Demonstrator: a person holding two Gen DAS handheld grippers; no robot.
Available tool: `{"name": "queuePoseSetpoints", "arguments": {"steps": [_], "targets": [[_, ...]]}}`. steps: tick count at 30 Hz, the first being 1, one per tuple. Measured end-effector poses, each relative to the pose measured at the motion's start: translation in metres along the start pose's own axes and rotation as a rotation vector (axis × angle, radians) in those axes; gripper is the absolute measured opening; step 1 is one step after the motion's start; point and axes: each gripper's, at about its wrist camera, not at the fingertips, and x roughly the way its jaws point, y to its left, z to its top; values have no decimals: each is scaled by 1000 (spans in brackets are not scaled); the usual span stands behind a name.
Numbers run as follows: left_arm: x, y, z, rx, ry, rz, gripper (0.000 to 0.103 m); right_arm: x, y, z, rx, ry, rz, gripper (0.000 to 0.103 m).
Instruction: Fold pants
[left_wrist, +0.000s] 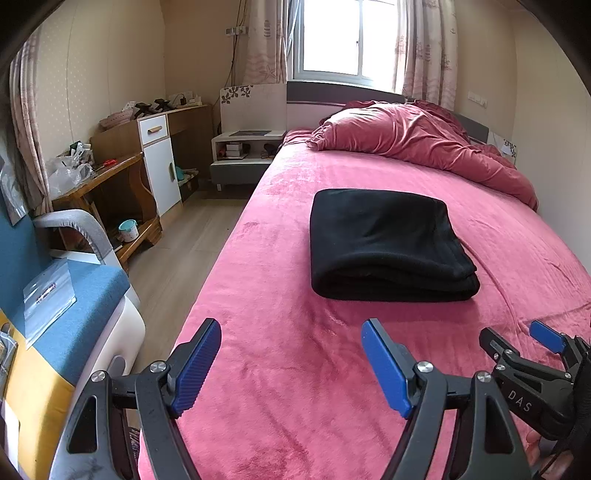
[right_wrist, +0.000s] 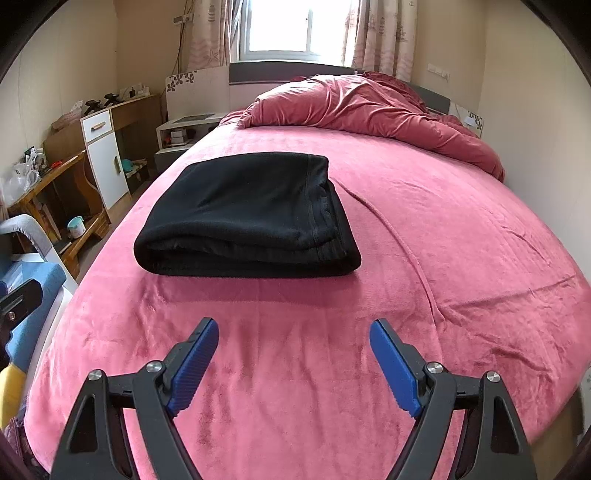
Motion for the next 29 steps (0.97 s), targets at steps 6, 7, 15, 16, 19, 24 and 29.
{"name": "queuePoseSetpoints", "arguments": {"steps": [6, 7, 15, 16, 19, 24, 29], "targets": [[0, 0, -1, 3, 5, -2, 80, 0, 1, -1, -5, -1, -1, 85], [0, 0, -1, 4, 5, -1, 80, 0, 0, -1, -6, -1, 0, 85], [-3, -3, -3, 15, -6, 6, 80, 1, 0, -1, -9, 0, 0, 85], [-4, -3, -4, 13, -4, 4, 80, 1, 0, -1, -8, 1, -2, 85], [-4, -3, -3, 15, -2, -3, 80, 1, 0, -2, -9, 2, -2, 85], [-5, -2, -2, 10, -7, -11, 80, 4, -2, -5, -14, 11, -4, 85], [-4, 0, -4, 11, -23, -15, 76, 8, -6, -9, -13, 24, -8, 85]]}}
